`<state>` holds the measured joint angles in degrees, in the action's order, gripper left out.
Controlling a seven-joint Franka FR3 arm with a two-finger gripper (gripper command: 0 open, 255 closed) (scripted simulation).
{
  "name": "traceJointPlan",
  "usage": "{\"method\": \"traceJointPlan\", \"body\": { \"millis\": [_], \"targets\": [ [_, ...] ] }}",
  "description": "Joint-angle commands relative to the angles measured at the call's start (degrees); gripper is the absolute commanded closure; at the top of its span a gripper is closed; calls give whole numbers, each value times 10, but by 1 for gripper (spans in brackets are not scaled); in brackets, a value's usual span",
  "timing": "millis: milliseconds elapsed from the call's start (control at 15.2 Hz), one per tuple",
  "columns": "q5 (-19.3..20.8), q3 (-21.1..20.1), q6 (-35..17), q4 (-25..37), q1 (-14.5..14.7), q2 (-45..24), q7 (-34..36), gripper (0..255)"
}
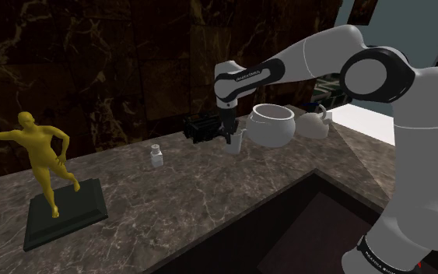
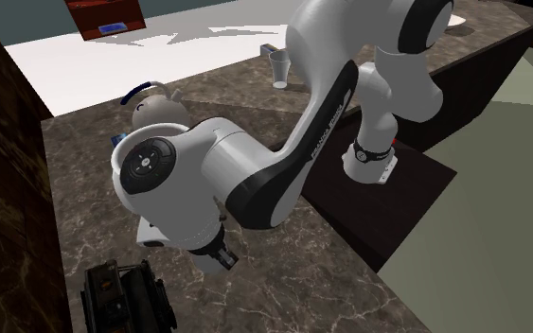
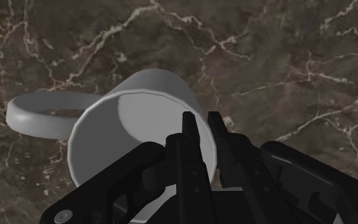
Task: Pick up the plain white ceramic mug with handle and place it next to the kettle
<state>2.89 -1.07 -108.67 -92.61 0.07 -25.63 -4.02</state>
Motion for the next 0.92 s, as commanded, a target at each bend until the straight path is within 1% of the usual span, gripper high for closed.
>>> {"method": "traceJointPlan", "body": {
  "millis": [0,858],
  "targets": [
    [0,0,12,7,0,5,0,255],
    [-2,-1,101,71,1,30,-4,255]
  ]
}}
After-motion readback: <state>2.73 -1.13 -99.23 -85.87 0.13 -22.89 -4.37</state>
